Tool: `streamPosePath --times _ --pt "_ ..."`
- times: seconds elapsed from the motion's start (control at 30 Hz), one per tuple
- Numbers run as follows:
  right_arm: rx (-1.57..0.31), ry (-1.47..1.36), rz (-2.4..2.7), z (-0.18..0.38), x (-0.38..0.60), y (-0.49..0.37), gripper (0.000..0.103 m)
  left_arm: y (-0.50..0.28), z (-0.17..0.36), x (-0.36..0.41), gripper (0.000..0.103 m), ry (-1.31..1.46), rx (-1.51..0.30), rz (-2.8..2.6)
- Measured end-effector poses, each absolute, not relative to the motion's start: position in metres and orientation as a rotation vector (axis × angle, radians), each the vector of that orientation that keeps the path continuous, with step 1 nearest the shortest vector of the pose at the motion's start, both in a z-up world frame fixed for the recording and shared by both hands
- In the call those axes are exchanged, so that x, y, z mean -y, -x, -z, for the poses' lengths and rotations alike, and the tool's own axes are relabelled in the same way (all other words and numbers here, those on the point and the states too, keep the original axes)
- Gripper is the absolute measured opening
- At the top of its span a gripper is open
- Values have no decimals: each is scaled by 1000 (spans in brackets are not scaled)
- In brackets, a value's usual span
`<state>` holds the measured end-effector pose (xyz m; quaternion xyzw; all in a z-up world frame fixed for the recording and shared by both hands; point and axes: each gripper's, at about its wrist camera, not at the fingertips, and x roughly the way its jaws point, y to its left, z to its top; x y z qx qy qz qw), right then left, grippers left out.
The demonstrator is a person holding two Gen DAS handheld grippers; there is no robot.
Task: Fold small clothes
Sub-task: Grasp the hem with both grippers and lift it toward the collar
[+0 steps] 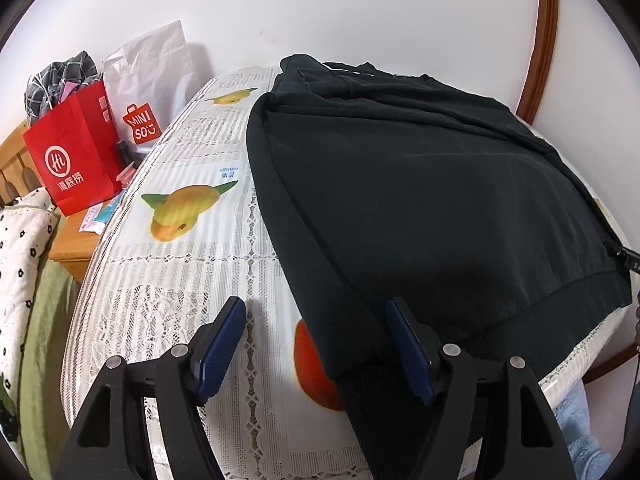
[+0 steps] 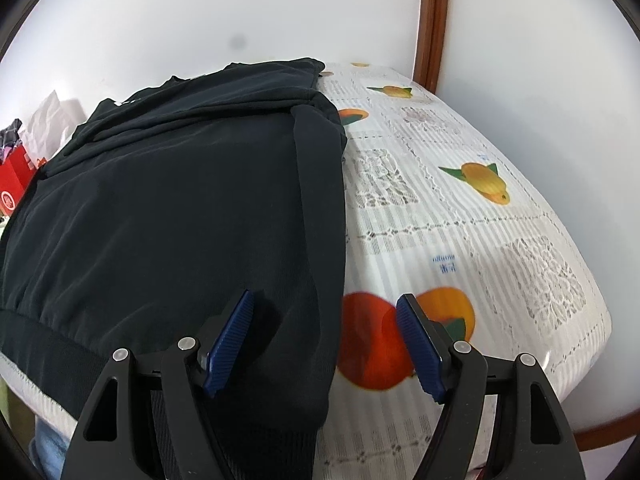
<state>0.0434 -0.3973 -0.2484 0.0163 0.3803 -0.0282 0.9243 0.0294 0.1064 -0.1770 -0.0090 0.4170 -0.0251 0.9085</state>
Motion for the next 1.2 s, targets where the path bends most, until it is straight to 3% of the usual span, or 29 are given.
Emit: streamPosePath --times 0.13,0.33,0.4,0.43,0.47,0.83,1.2 --pt "-790 -32 37 247 397 -47 70 -33 177 -102 62 -13 -851 62" --pt "-765 -17 -4 244 383 -59 49 -44 175 -93 39 3 -846 57" --pt "-755 -23 -32 243 379 -59 26 -46 173 -90 23 3 -854 71" --pt "-750 -26 -48 243 377 -59 17 -47 172 -89 13 0 -859 74" --pt "-745 -29 -58 243 376 -59 13 -48 171 -87 10 -9 -865 70" --pt "-654 -85 -76 218 398 -15 10 -17 135 -98 7 69 -791 180" --pt "-512 -167 -124 149 397 -16 10 -33 85 -115 7 163 -661 199"
